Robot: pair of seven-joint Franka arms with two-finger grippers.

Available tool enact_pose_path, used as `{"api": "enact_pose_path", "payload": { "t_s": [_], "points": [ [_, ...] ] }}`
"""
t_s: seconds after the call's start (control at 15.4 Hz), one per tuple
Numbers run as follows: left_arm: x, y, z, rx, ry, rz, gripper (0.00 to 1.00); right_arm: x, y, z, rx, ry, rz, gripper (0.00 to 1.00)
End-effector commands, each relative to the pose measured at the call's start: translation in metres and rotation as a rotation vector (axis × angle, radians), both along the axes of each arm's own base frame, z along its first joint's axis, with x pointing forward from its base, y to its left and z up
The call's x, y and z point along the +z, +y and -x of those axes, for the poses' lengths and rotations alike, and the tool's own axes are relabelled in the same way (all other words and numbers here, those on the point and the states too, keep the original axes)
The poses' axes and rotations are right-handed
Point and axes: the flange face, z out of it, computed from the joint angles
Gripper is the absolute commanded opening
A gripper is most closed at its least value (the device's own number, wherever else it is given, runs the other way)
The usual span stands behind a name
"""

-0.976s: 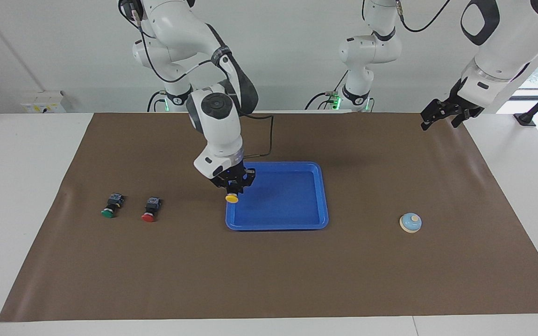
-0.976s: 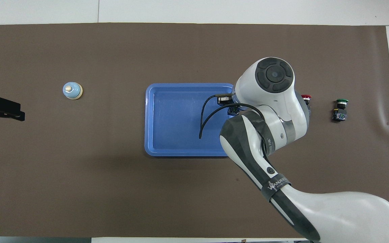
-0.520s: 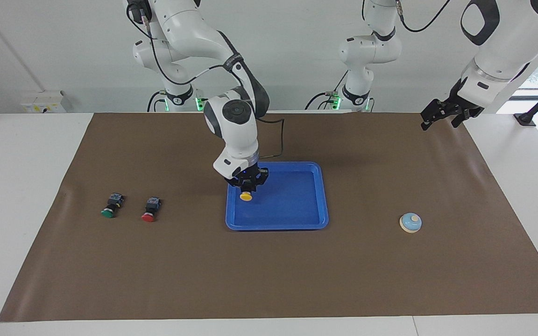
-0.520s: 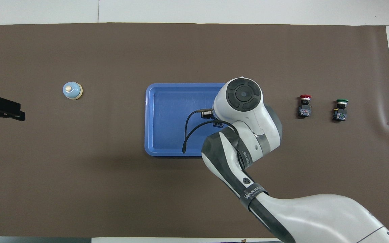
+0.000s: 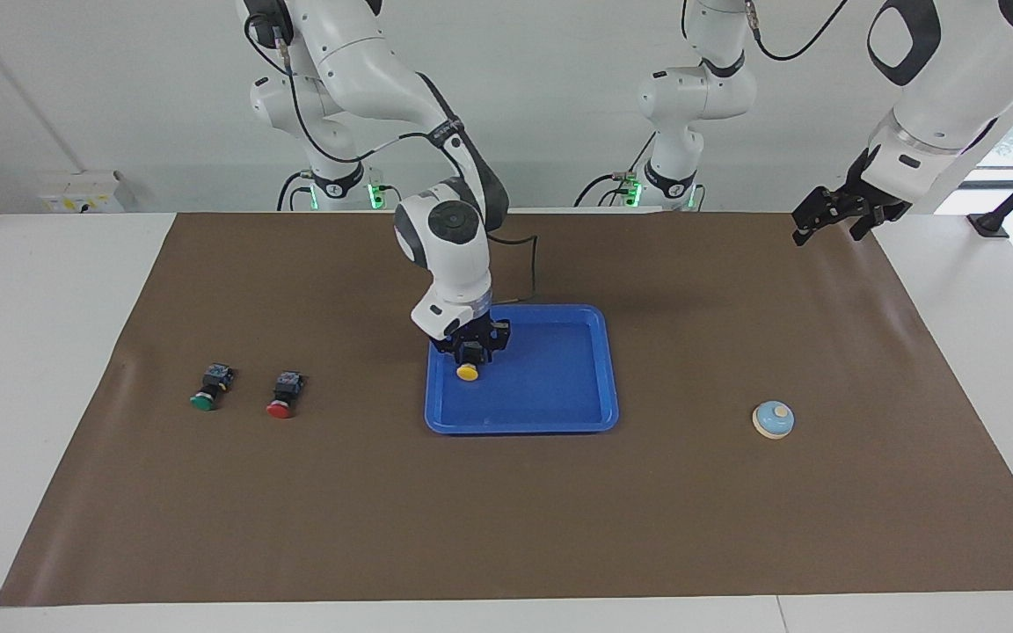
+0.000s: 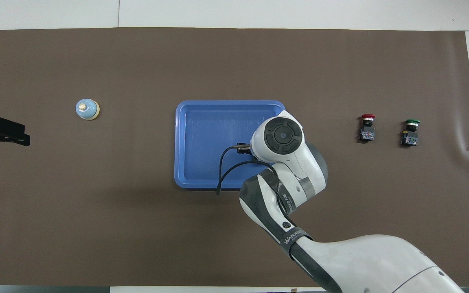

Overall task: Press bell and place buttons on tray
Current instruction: 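Lower the yellow button into the blue tray and open the right gripper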

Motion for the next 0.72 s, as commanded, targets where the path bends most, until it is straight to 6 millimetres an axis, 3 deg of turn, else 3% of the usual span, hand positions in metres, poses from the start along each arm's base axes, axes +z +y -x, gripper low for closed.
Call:
{"api": "enact_pose_path", "payload": {
  "t_s": [0.0,0.13,0.33,0.46,0.65],
  "points": [
    [0.003,0.001,0.006,0.012,-0.008,0.007,1.00,0.029,-0.004,-0.005,-0.069,0.010,-0.013,1.00],
    [0.003,0.001,0.006,0.012,-0.008,0.007,1.00,0.069,-0.026,-0.023,-0.117,0.012,-0.008,1.00],
    [0.003,0.001,0.006,0.012,-0.008,0.007,1.00,0.119,-0.096,-0.050,-0.225,-0.045,-0.032,1.00],
    [0.003,0.001,0.006,0.012,-0.008,0.007,1.00,0.128,-0.137,-0.062,-0.269,-0.052,-0.028,1.00],
    [0.003,0.001,0.006,0.012,-0.008,0.007,1.00,0.122,-0.204,-0.073,-0.261,-0.030,0.003,1.00]
  ]
}}
